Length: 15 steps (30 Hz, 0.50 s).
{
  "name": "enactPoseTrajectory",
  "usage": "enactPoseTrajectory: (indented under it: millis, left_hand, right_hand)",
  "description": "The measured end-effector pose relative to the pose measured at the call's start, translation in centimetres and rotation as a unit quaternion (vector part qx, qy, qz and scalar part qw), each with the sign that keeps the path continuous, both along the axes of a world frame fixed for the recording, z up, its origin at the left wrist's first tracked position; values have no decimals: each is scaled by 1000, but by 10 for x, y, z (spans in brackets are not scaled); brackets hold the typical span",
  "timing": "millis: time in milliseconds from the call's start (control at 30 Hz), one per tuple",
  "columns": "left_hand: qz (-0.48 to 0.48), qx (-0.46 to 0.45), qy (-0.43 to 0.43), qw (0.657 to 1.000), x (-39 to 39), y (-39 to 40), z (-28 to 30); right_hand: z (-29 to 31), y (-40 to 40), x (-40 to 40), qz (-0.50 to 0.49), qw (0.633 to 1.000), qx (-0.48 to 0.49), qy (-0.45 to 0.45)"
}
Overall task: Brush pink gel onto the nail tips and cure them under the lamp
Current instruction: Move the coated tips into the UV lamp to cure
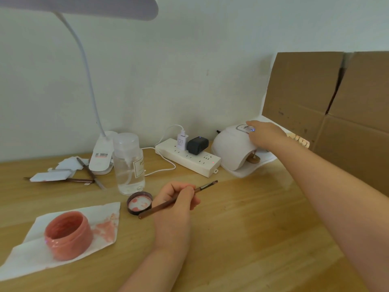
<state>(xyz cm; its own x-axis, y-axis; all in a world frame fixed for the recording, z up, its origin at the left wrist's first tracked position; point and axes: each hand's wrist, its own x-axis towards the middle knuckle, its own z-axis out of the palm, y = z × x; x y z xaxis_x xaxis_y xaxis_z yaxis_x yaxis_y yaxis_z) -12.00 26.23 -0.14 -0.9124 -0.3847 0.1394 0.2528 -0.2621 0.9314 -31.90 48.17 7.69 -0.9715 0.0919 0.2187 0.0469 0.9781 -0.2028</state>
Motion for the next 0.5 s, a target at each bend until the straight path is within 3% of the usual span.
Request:
enactPoseTrajectory:
  millis: [133,500]
  left_hand:
    - [2,-2,-3,1000,-1,0,1]
    - [4,7,19,1000,-1,2,-2]
  right_hand:
    - [5,-6,-12,-8,997,71,-42]
    - [10,-3,-8,16,997,52,-63]
